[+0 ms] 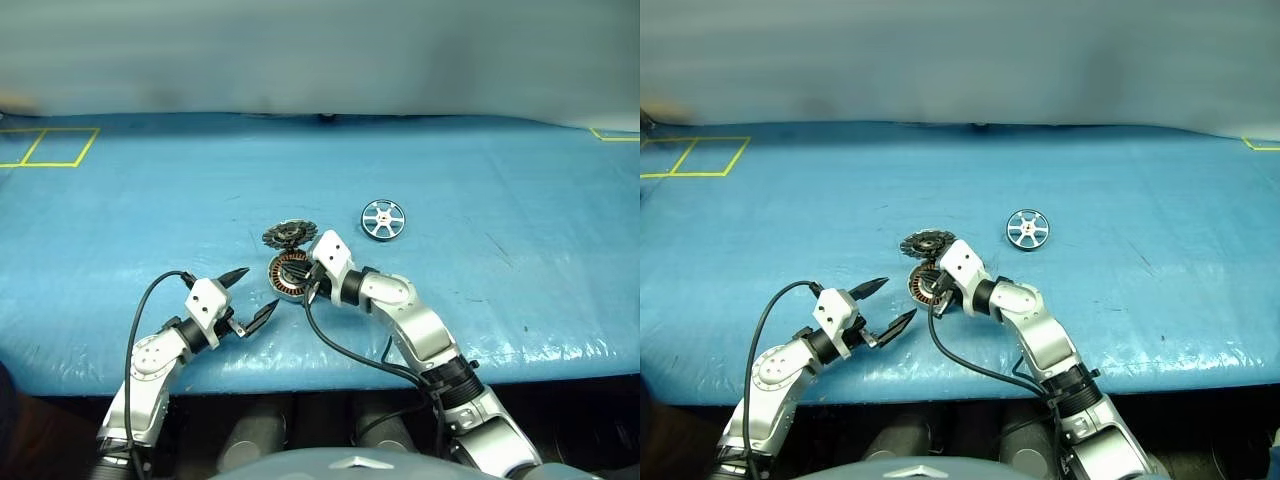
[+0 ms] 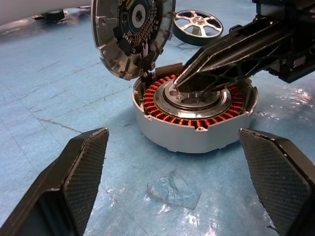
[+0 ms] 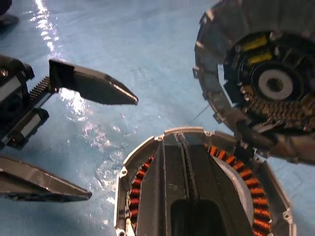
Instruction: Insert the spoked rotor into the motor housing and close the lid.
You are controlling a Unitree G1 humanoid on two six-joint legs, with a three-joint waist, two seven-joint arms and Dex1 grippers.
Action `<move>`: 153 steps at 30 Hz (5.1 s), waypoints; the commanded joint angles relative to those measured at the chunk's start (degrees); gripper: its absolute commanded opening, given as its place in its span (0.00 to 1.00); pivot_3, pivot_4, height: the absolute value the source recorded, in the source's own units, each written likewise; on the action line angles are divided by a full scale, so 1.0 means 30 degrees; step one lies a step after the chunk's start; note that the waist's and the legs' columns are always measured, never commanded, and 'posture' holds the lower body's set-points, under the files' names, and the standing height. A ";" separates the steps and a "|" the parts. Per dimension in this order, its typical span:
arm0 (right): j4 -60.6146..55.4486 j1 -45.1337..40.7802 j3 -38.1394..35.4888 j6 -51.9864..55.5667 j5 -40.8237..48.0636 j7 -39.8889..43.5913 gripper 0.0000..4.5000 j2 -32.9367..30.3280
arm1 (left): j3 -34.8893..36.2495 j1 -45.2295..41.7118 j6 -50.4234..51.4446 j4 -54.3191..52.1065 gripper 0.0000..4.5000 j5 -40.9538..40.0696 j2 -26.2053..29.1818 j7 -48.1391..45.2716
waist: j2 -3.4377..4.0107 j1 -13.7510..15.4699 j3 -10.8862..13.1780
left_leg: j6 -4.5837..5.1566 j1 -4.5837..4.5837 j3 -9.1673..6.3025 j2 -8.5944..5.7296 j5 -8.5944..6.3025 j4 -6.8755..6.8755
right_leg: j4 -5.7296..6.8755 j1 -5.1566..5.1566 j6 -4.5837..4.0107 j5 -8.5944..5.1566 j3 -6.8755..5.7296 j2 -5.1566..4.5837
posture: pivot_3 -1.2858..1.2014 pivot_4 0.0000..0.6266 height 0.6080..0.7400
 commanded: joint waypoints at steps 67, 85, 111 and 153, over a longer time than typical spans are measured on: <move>-0.3049 -0.1005 0.1262 0.2606 -0.4547 -0.0837 0.00 -0.2198 | -0.0017 -0.0063 -0.0165 -0.0207 1.00 -0.0057 -0.0064 -0.0049 | -0.0058 0.0447 -0.0042 | -0.0001 -0.0023 -0.0005 0.0005 -0.0002 0.0007 | -0.0008 -0.0007 0.0046 -0.0055 -0.0020 -0.0012 | 0.52 0.24 1.00; -0.1011 -0.0674 0.1637 0.2053 -0.4607 -0.1165 0.00 -0.1786 | 0.0068 0.0001 -0.0277 -0.0129 1.00 0.0016 -0.0019 0.0028 | -0.0056 0.0421 -0.0040 | -0.0002 -0.0016 -0.0004 0.0005 -0.0003 0.0004 | -0.0012 -0.0001 0.0050 -0.0050 -0.0020 -0.0009 | 0.52 0.24 1.00; -0.0635 -0.0642 0.1556 0.1994 -0.3779 -0.1009 0.00 -0.1403 | 0.0069 0.0132 -0.0227 -0.0162 1.00 0.0053 -0.0047 0.0127 | -0.0055 0.0428 -0.0039 | -0.0005 -0.0019 -0.0006 0.0005 -0.0005 -0.0002 | -0.0012 -0.0009 0.0047 -0.0051 -0.0020 -0.0009 | 0.52 0.24 1.00; 0.3789 -0.2814 -0.5138 0.0309 -0.2931 -0.2631 0.34 -0.6636 | 0.0164 0.0077 -0.0756 0.0470 1.00 0.0019 -0.0153 0.0129 | -0.0035 0.0285 -0.0008 | 0.0034 -0.0075 0.0018 0.0002 -0.0026 0.0002 | -0.0029 0.0026 -0.0051 0.0004 -0.0018 -0.0029 | 0.52 0.24 1.00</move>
